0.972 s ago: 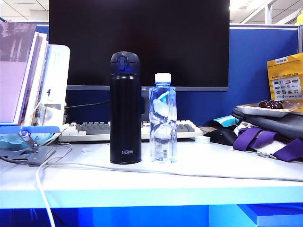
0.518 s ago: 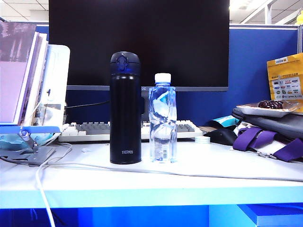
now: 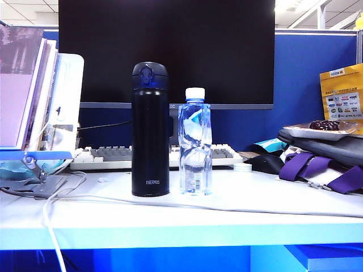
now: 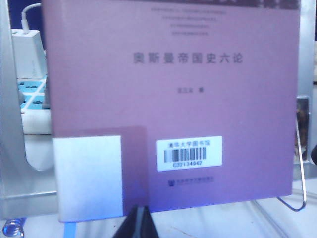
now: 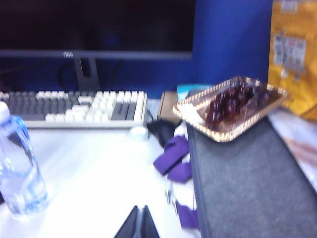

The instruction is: Pick up the mineral water bottle and place it vertically to the right of the black thermos cup.

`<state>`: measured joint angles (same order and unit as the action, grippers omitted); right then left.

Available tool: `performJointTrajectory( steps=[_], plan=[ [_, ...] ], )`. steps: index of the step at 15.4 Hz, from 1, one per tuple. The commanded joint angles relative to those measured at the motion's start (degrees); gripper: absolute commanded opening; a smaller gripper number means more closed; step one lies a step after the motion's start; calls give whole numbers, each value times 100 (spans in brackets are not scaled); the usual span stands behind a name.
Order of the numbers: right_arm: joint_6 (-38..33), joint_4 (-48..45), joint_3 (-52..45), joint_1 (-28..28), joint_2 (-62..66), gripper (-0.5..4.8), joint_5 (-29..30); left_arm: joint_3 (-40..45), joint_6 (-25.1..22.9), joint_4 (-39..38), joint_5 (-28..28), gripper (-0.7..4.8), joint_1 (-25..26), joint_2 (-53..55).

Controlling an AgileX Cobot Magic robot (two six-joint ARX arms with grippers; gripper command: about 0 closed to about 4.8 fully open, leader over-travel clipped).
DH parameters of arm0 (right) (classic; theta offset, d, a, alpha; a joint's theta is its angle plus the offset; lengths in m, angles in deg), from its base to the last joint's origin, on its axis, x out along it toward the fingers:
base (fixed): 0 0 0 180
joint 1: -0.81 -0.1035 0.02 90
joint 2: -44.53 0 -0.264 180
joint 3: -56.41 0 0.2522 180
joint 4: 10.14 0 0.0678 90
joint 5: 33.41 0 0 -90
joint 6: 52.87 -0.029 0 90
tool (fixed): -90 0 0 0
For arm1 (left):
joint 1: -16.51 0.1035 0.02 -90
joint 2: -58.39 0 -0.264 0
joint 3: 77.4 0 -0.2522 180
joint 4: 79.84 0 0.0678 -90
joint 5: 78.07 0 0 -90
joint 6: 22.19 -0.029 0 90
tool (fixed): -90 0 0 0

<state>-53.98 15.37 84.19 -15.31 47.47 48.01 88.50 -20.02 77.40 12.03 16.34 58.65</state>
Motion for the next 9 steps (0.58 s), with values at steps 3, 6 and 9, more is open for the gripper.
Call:
performJointTrajectory(
  steps=[3,6,9],
  plan=[
    [-42,-326,-516,363,-9,0,229,2,-22,-74,-11,-2,0,-15],
    [-44,-310,-763,625,-223,0,245,2,-22,-74,-11,-2,0,-15],
    [-44,-258,-973,846,-278,-1,275,2,-22,-74,-9,-2,0,-15]
  ],
)
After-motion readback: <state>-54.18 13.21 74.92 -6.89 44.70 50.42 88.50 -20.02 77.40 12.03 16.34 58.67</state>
